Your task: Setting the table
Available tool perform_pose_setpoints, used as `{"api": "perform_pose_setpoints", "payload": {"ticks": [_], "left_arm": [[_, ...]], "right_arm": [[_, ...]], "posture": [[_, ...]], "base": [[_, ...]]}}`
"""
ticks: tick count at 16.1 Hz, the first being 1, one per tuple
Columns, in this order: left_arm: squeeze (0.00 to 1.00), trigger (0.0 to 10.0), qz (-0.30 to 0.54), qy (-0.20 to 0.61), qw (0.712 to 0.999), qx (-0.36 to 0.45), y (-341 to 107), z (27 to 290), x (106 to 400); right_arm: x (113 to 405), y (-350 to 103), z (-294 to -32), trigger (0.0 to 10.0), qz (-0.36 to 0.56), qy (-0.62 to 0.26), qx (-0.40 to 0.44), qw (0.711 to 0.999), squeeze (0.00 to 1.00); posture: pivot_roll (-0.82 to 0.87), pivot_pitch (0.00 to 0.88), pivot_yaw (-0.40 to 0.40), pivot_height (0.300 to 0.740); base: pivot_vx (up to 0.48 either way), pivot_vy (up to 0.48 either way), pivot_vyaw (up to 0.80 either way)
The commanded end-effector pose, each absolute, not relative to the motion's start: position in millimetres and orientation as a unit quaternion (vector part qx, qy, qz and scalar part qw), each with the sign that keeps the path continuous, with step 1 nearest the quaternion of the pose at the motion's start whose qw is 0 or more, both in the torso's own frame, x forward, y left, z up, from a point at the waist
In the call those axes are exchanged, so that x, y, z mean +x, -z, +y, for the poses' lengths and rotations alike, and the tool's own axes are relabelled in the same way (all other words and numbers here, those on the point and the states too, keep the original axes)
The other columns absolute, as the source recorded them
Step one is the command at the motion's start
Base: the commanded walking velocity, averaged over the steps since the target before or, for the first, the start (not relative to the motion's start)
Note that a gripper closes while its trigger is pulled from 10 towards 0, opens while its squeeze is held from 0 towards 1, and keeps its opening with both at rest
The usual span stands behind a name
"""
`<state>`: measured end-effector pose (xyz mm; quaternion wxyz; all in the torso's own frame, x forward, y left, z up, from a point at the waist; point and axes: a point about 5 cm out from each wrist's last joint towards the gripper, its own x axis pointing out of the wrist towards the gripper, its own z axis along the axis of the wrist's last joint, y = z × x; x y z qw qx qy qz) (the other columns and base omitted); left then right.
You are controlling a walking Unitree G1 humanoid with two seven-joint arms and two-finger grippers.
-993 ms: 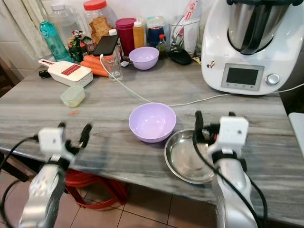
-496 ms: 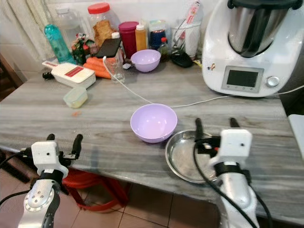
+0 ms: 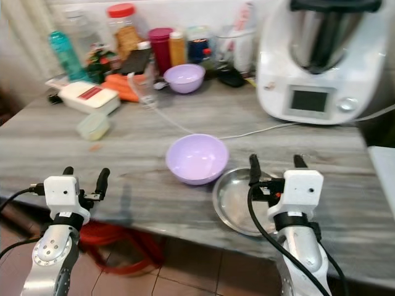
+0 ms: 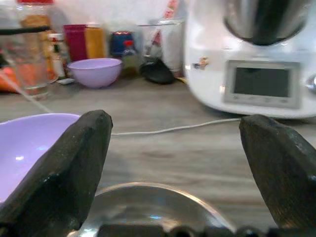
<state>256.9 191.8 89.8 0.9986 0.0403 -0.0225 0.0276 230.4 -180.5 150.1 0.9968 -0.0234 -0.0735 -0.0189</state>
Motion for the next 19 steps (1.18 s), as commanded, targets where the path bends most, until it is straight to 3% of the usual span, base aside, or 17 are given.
{"api": "perform_pose_setpoints", "payload": {"ticks": [1,10,19], "left_arm": [[0.00,10.0,-0.013,-0.035,0.998,0.048,-88.1,197.5,255.9],[0.00,10.0,-0.010,-0.029,0.998,0.054,-90.1,198.0,257.6],[0.00,10.0,-0.008,0.001,0.998,0.056,-89.7,190.9,259.4]], "right_arm": [[231.6,-147.5,-178.3,10.0,-0.065,0.024,-0.025,0.997,0.00],[233.8,-142.7,-179.7,10.0,-0.052,0.033,0.005,0.998,0.00],[234.0,-138.2,-179.9,10.0,-0.043,0.046,-0.031,0.998,0.00]], "posture": [[-0.10,0.000,0.115,0.740],[-0.09,0.007,0.123,0.740],[-0.10,0.022,0.129,0.740]], "base": [[-0.315,0.000,0.00],[-0.363,0.000,0.00],[-0.352,0.000,0.00]]}}
